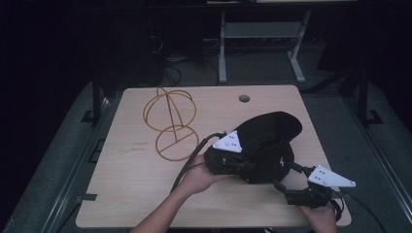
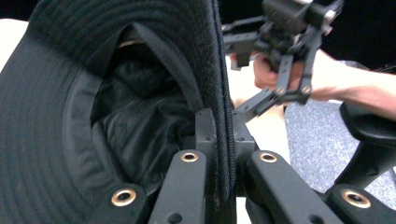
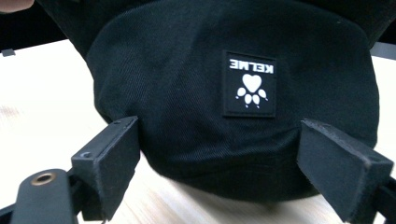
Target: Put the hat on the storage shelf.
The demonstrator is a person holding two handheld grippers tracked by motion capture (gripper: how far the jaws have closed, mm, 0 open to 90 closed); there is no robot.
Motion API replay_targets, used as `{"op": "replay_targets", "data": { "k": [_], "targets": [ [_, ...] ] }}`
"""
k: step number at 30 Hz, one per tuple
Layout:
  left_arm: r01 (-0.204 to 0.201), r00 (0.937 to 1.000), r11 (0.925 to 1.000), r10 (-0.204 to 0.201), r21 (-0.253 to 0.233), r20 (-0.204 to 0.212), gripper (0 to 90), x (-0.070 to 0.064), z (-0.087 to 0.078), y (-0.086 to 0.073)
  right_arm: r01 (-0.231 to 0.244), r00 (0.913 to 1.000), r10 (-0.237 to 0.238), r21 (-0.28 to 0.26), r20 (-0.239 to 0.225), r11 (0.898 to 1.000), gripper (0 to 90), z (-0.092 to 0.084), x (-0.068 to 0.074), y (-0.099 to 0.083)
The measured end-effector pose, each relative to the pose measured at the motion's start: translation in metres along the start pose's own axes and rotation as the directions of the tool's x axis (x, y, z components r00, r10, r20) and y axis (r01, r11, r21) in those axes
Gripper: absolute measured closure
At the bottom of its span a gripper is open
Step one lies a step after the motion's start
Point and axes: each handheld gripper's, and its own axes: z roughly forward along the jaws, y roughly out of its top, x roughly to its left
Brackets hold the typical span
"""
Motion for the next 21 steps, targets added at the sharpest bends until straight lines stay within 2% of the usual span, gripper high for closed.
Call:
{"op": "replay_targets", "data": {
  "k": [3, 4, 5, 6, 12, 13, 15, 16, 17, 21],
  "targets": [
    [-0.002, 0.9999, 1.0000, 0.002, -0.009, 0.013, 86.8, -0.002, -0.001, 0.002, 0.011, 0.9999, -0.011, -0.004, -0.002, 1.000, 18.3, 0.006, 0.000, 0.000],
    [-0.002, 0.9999, 1.0000, 0.002, -0.008, 0.016, 86.8, -0.002, -0.001, 0.003, 0.016, 0.9996, -0.017, -0.006, -0.021, 1.000, 24.6, 0.010, 0.000, -0.001],
    [-0.004, 0.9998, 1.0000, 0.005, -0.007, 0.019, 86.8, -0.003, 0.000, 0.003, 0.016, 0.9996, -0.017, -0.006, -0.021, 1.000, 24.6, 0.010, 0.000, -0.001],
    [-0.006, 0.9998, 1.0000, 0.006, -0.006, 0.020, 86.9, -0.003, 0.001, 0.003, 0.019, 0.9994, -0.019, -0.001, -0.030, 1.000, 31.1, 0.013, 0.001, -0.002],
    [-0.018, 0.9993, 0.9998, 0.018, -0.004, 0.034, 86.9, -0.006, 0.005, 0.005, 0.023, 0.9979, -0.023, -0.006, -0.060, 1.000, 53.5, 0.021, 0.001, -0.004],
    [-0.018, 0.9993, 0.9998, 0.018, -0.005, 0.033, 86.9, -0.006, 0.006, 0.005, 0.001, 0.9978, -0.003, -0.019, -0.066, 1.000, 62.7, 0.022, 0.000, -0.004],
    [-0.014, 0.9996, 0.9999, 0.014, -0.005, 0.026, 86.9, -0.005, 0.005, 0.005, -0.003, 0.9977, 0.001, -0.023, -0.067, 1.000, 66.2, 0.022, -0.001, -0.004],
    [-0.014, 0.9996, 0.9999, 0.014, -0.005, 0.023, 86.9, -0.005, 0.004, 0.005, -0.002, 0.9974, -0.001, -0.036, -0.072, 0.999, 71.3, 0.021, -0.002, -0.004],
    [-0.005, 0.9999, 0.9999, 0.005, -0.009, 0.014, 86.9, -0.003, 0.002, 0.005, 0.016, 0.9962, -0.020, -0.050, -0.084, 0.999, 82.7, 0.019, -0.001, -0.003],
    [0.010, 0.9999, 0.9998, -0.010, -0.016, -0.003, 86.9, 0.000, -0.001, 0.003, 0.032, 0.9968, -0.037, -0.060, -0.071, 0.998, 85.5, 0.016, 0.001, -0.001]
  ]
}}
